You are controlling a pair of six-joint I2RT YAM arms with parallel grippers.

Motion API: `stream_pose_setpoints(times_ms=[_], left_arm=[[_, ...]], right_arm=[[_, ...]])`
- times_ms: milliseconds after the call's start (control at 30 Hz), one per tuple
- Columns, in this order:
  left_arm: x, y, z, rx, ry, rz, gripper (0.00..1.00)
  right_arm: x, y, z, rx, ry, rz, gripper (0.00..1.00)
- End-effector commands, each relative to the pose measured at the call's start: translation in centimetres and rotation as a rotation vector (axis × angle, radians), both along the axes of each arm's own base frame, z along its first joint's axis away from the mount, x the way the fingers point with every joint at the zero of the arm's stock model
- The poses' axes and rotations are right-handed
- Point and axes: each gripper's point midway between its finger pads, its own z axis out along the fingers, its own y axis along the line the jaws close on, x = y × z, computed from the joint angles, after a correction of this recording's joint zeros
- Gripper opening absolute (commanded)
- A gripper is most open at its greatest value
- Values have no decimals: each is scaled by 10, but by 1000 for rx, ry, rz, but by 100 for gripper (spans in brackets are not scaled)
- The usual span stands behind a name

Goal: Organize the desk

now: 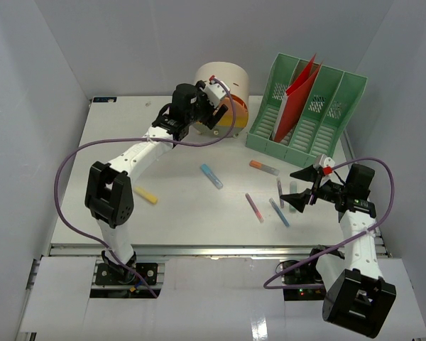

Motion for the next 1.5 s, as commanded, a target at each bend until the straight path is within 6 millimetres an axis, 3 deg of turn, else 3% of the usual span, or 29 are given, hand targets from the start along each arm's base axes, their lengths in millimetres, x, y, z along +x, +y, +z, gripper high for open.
stream_pose_setpoints(times_ms=[0,100,333,600,700,767,833,867,933,1000,1033,1100,1200,1267,1467], left_arm=[[14,0,10,-82,18,76,86],[16,-2,8,-116,38,96,88],[36,15,4,-227,97,225,91],[37,20,3,-307,132,244,92],[27,26,2,-379,167,278,92],[11,34,17,-466,170,302,92],[-6,41,9,-573,225,329,92],[-14,45,21,-627,223,321,92],[-33,51,-8,-729,352,353,90],[-42,50,-15,-797,409,337,88],[-44,52,-30,-832,467,357,86],[-45,48,-42,-917,559,344,85],[-35,41,-58,-1034,673,309,78],[-28,34,-56,-1091,720,274,72],[-1,20,-69,-1173,767,254,67]], right_arm=[[-4,3,12,10,-42,29,96],[-5,3,14,10,-51,32,96],[-5,3,16,9,-56,31,96],[-6,3,16,6,-58,28,96],[-6,4,17,8,-61,31,96],[-7,4,18,9,-62,32,96],[-7,4,19,11,-64,36,96],[-8,4,19,12,-65,36,96],[-7,4,20,11,-65,36,96],[-7,4,19,10,-61,31,96],[-6,4,18,7,-60,28,96],[-5,3,18,2,-58,20,96],[-4,2,17,-4,-54,8,96],[-2,0,17,-10,-50,-4,96],[1,-2,17,-19,-48,-20,96]])
